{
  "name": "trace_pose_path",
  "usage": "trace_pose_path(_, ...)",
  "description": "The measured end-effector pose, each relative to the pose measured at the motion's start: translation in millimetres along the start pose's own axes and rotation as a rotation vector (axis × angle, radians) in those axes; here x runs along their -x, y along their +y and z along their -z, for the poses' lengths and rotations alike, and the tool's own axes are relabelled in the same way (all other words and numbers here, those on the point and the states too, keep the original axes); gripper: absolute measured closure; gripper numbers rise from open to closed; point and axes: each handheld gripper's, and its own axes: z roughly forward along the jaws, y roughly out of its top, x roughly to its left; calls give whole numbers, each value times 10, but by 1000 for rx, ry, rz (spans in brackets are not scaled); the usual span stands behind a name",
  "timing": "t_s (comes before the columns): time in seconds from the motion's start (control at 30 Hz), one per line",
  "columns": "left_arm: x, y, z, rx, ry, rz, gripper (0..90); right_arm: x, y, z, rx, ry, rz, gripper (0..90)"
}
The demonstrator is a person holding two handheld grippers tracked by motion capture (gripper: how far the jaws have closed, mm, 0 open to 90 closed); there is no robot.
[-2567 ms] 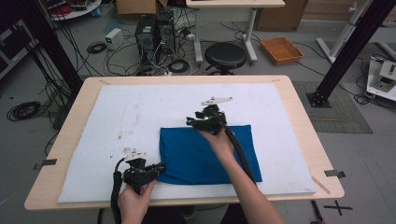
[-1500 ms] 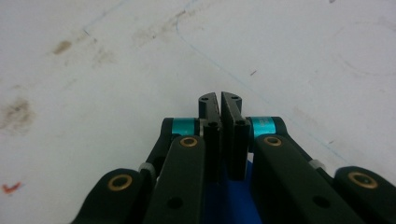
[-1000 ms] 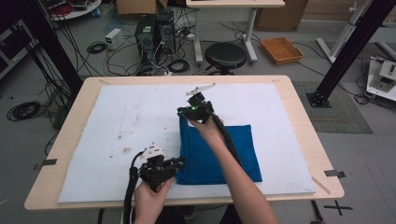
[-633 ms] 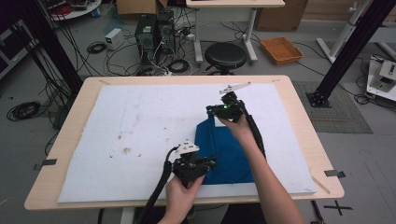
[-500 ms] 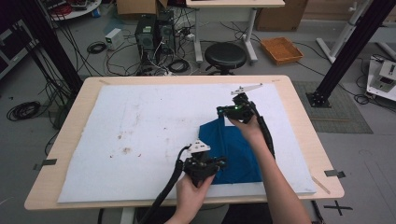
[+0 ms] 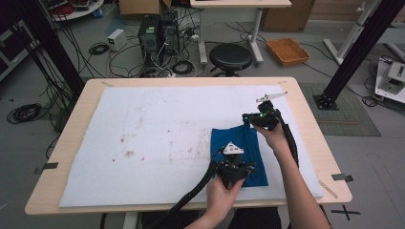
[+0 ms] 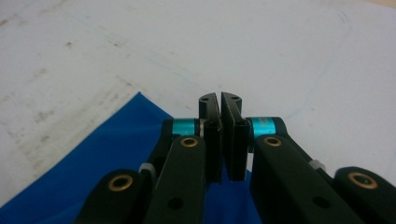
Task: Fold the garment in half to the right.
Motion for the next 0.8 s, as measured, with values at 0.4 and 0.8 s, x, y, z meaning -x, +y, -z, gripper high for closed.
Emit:
trace_pose_path(0.4, 43, -22, 5, -18, -143, -49, 554, 86, -132, 138, -7, -139, -71, 692)
trace_pose_path(0.8, -224, 54, 829, 63, 21, -159, 528, -32, -516, 150, 29, -145, -115, 731)
